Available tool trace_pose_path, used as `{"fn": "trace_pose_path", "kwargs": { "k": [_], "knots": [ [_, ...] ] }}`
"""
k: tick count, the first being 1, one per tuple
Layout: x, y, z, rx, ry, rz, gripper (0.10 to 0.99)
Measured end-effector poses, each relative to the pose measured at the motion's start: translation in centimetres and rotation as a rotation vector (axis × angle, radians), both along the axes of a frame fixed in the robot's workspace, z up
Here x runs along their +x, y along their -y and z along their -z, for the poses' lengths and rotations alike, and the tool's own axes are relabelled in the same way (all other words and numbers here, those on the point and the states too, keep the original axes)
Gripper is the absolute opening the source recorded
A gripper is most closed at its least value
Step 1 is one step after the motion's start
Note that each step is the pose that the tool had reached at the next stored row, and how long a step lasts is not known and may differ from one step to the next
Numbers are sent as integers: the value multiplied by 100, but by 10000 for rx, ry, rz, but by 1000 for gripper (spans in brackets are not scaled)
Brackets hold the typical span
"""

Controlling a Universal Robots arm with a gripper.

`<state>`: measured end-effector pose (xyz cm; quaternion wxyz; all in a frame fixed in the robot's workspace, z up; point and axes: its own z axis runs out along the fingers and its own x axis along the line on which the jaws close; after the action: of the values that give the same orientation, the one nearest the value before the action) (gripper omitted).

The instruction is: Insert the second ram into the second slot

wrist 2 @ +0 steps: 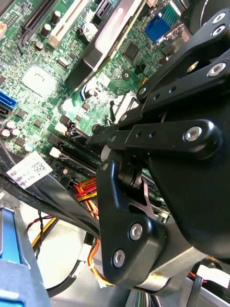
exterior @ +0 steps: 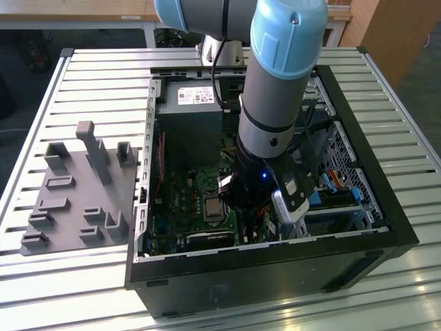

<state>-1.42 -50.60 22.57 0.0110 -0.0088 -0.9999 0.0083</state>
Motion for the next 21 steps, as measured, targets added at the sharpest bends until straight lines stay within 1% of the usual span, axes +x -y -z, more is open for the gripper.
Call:
{"fn": "trace_pose_path", "kwargs": {
  "k": [8, 9, 18, 19, 21],
  "knots": [
    [0, 0, -4, -2, -1, 0, 106],
    [0, 0, -29, -2, -1, 0, 106],
    [0, 0, -32, -2, -1, 0, 106],
    [0, 0, -50, -2, -1, 0, 106],
    [0, 0, -52, -2, -1, 0, 106]
  ]
}}
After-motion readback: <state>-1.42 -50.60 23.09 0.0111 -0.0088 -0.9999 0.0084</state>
